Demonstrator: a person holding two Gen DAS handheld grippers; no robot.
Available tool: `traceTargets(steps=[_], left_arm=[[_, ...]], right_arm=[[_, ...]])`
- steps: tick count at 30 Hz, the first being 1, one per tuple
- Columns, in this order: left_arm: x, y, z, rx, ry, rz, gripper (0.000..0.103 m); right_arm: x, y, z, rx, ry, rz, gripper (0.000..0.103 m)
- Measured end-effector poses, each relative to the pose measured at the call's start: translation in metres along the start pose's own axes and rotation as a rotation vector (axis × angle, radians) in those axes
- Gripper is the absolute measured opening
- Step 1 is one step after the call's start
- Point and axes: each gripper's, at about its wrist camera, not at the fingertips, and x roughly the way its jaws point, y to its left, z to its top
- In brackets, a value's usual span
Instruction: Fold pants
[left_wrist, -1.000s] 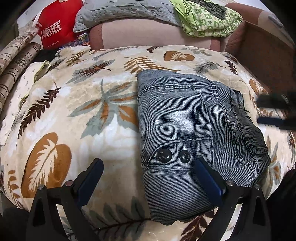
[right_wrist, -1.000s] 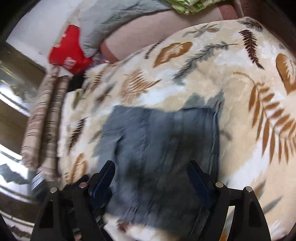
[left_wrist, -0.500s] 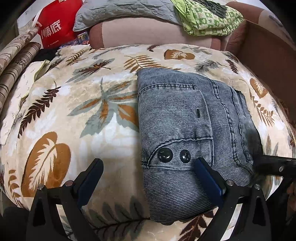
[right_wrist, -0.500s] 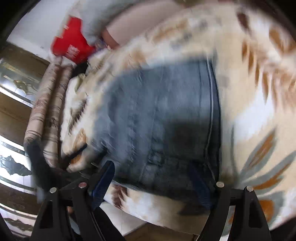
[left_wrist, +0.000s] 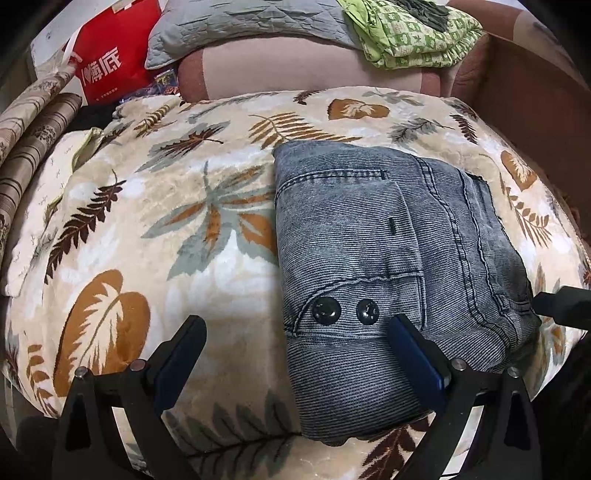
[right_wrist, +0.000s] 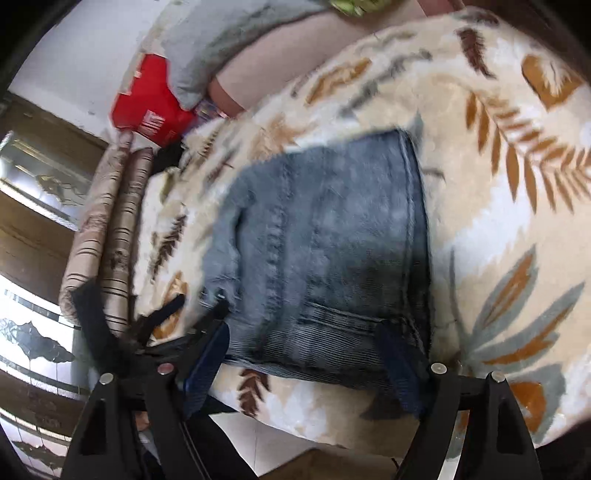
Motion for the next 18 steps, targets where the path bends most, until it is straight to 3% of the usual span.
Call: traceTargets(steps=[4,10,13,18], left_arm=[[-0.001,-0.001,-0.001,0.005,-0.005,-0.001,0.099],[0.0,0.001,-0.001,0.001,0.002,-0.013,0.099],[0.001,0.0,-0.001,0.001,0.006,-0.021,0.099],[0.002,0.002,0.0,-0.011,0.008,-0.025,0.099]], right_arm=[[0.025,-0.014,-0.007,-0.003,0.073,-0.044,0.084],[0.006,0.005,0.001,-0.021,0.03,-0.021,0.084],[0.027,-0.01,-0.005,-0.007,0.09,-0.067,0.084],[0.009,-0.003,0.004,0.011,0.053,-0.033,0.084]])
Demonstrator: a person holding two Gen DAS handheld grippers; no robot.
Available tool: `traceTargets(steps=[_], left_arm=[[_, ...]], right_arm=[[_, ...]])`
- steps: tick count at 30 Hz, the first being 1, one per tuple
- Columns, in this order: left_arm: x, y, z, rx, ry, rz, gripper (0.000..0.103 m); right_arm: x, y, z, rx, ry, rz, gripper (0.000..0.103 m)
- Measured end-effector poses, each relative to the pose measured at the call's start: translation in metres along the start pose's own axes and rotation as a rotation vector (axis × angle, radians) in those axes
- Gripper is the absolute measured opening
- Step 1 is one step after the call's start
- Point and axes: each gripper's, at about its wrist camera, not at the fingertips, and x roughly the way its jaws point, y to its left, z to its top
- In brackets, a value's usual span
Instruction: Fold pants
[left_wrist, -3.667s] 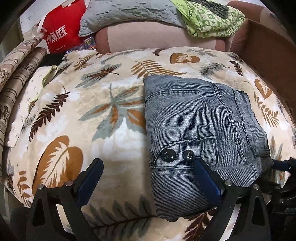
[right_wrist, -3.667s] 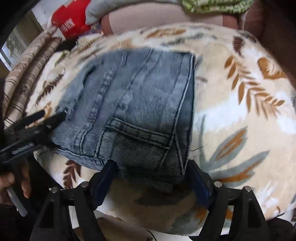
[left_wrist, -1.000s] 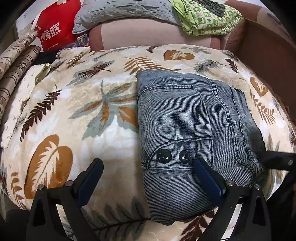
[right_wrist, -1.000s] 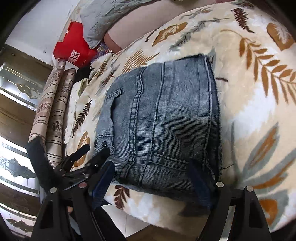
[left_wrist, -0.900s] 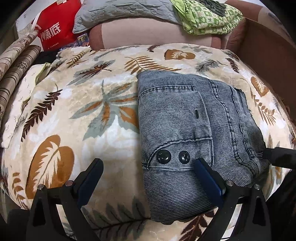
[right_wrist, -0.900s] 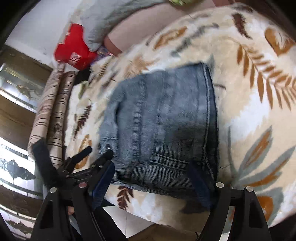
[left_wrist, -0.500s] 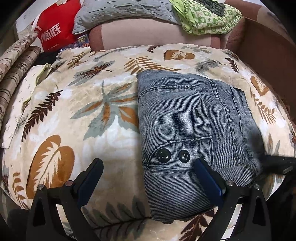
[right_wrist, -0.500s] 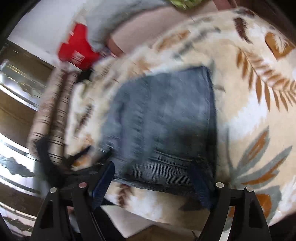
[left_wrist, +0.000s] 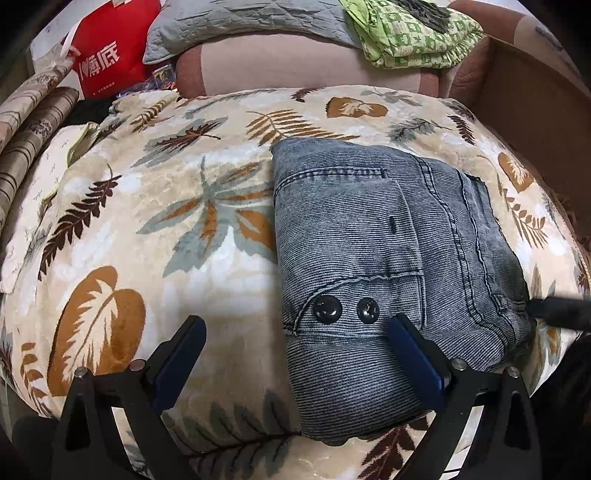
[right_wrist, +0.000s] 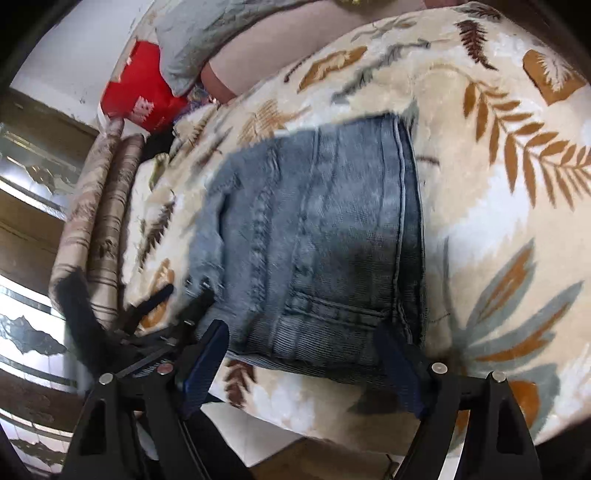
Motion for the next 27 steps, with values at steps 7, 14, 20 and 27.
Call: traceTargets(steps=[7,14,20,27], left_arm=[[-0.002,-0.003,0.0,0.01,-0.008,0.013,0.099],[-0.001,-0.001,-0.001,0.005,-0.006,0.005,0.099],[0.0,-0.002,0.0,0.01,-0.004,0.008,0.099],[0.002,-0.001,0.001,0.004,0.002,0.001,0.1]], right_arm=[[0.014,-0.017,0.001,0.034,0.045,-0.006,0.084],[0.004,0.014,0.047,-0.008,-0.015,0.047,0.084],[0.056,-0.015,0.066,0.099,0.094,0.01,0.084],[0.043,-0.012,0.066,0.087,0.064,0.0,0.084]])
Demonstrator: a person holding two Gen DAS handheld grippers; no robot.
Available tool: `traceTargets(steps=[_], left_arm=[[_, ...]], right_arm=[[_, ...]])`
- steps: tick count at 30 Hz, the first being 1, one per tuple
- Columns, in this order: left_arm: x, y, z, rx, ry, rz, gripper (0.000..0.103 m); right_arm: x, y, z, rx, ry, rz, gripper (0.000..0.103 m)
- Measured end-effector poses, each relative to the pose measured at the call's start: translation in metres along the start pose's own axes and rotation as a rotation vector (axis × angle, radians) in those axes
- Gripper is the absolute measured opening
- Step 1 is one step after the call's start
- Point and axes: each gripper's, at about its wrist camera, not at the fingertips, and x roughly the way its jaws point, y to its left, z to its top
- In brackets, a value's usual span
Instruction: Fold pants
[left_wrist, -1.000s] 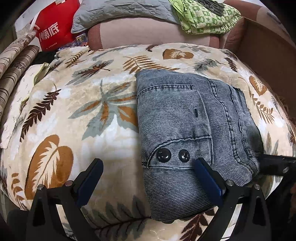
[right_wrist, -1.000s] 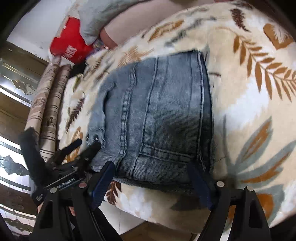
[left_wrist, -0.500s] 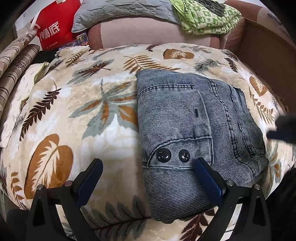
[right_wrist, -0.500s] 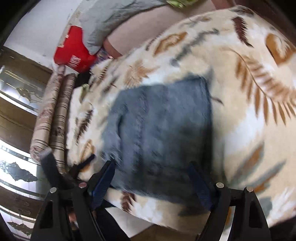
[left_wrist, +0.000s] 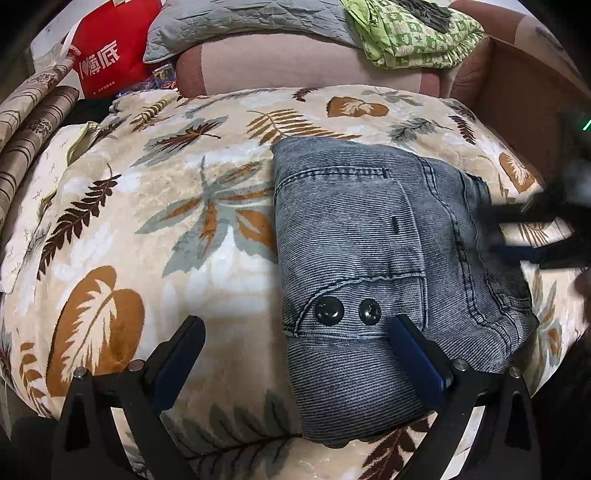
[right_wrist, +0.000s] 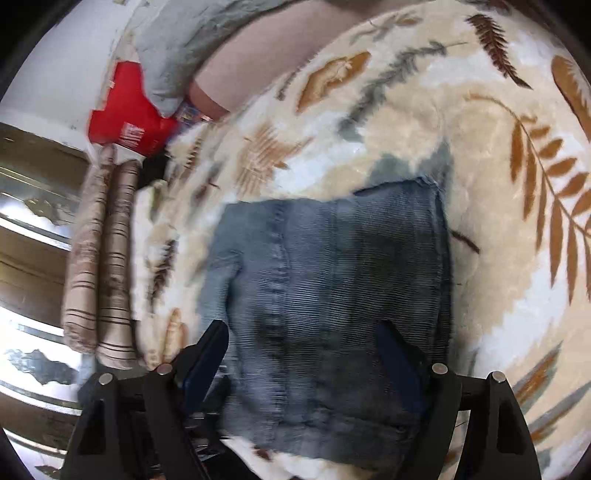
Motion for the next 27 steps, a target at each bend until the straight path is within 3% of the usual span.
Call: traceTargets(steps=[2,4,7,11,13,18,21,25,27], left_arm=[[-0.004,0.0,0.001,0.006,-0.007,0.002,0.1],[-0.008,0.008,0.004,-0.022,-0.007,-0.036,0.1],[-0.015,0.03,0.01,-0.12,-0.008,-0.123,0.1],[-0.007,0.062,0.017,-0.257,0.029,-0.174,0.1],[0.001,0.066,0.019,-0.291,0.059,-0.202,0.099],[0.021,0.055,0.031,-0.328,0.13,-0.362,0.099],[0.027,0.047,0.04,-0.326,0.14,-0.382,0.099],[0.039,0.043,0.047,-0.34,0.163,-0.402,0.099],[0.042,0.045,0.049,-0.349,0.16,-0.426,0.099]], right_arm=[[0.009,-0.009,0.001,-0.002,0.007,0.035,0.084],[-0.009,-0.006,0.001,0.03,-0.019,0.057,0.084],[-0.038,-0.005,-0.005,-0.008,-0.079,0.049,0.084],[-0.061,-0.035,-0.023,0.044,-0.076,0.035,0.084],[-0.059,-0.052,-0.028,0.092,-0.059,0.049,0.084],[-0.051,-0.062,-0.024,0.12,-0.037,0.145,0.084],[-0.046,-0.066,-0.015,0.142,-0.044,0.152,0.084],[-0.024,-0.073,-0.011,0.173,0.013,0.161,0.084],[-0.021,-0.068,-0.011,0.171,0.016,0.205,0.085]])
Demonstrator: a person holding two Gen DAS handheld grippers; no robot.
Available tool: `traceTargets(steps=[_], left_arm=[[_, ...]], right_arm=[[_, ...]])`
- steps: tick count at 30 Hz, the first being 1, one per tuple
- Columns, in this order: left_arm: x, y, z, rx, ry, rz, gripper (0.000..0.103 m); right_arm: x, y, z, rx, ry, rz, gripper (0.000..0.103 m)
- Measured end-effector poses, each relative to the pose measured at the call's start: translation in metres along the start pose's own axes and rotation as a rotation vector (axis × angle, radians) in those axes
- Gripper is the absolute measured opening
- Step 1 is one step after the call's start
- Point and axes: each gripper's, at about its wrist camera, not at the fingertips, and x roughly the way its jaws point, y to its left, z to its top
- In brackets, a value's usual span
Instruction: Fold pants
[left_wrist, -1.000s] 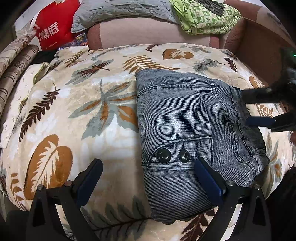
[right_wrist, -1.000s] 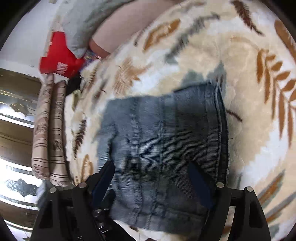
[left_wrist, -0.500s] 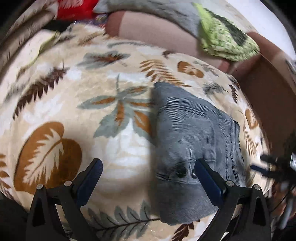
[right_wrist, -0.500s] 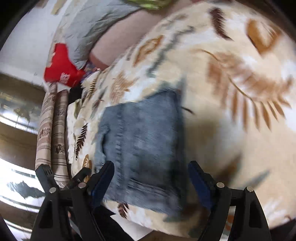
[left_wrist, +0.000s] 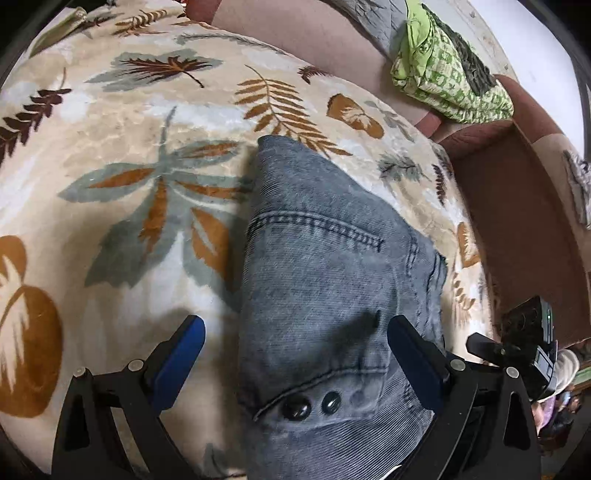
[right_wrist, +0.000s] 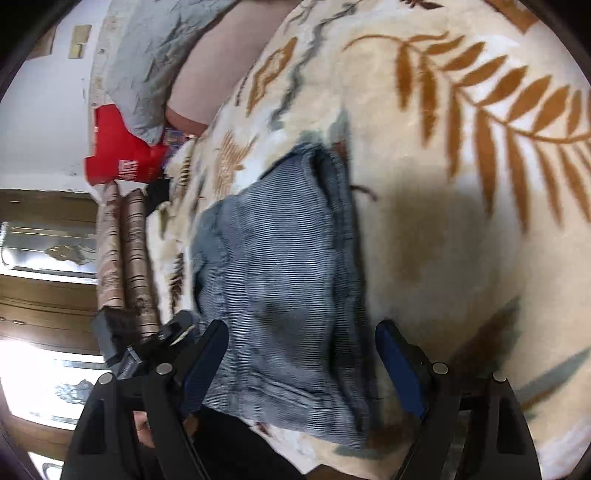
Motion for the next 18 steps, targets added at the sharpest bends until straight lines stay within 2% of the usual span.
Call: traceTargets(steps=[2,4,5,6,7,8,9,10,13,14,16,18], left_arm=[[0.004,0.004,0.003,-0.02,0.012,-0.028,0.099],[0.008,0.005,0.005,-0.031,0.02,-0.037,0.095],[0.009,0.004,0.005,-0.025,0.017,-0.038,0.095],[0.01,0.002,0.006,-0.014,0.016,-0.037,0.09],[0.012,0.0,0.006,-0.001,0.018,-0.034,0.077],[0.014,0.0,0.006,0.006,0.029,-0.03,0.069],[0.016,-0.001,0.006,0.008,0.037,-0.018,0.063],[0.017,-0.001,0.007,0.01,0.034,-0.004,0.061],[0.017,-0.001,0.007,0.016,0.031,-0.01,0.061],[0.017,-0.001,0.007,0.017,0.028,-0.015,0.062],[0.019,0.001,0.007,0.002,0.023,-0.053,0.078],[0.02,-0.004,0.007,0.008,0.018,-0.049,0.08]], right_arm=[[0.001,0.007,0.002,-0.026,-0.011,-0.006,0.085],[0.009,0.0,0.007,0.0,-0.001,-0.058,0.085],[0.012,-0.004,0.008,0.017,0.003,-0.046,0.085],[0.012,-0.003,0.009,0.017,0.001,-0.039,0.085],[0.011,0.0,0.009,0.003,0.003,-0.037,0.083],[0.012,0.005,0.009,-0.019,0.008,-0.025,0.08],[0.012,0.006,0.009,-0.02,0.004,-0.024,0.08],[0.013,0.007,0.009,-0.021,0.002,-0.023,0.078],[0.019,-0.006,0.012,0.016,0.003,-0.035,0.065],[0.018,-0.011,0.013,0.044,-0.008,-0.02,0.065],[0.015,-0.008,0.014,0.041,-0.009,-0.011,0.066],[0.019,-0.007,0.014,0.018,0.002,-0.021,0.066]])
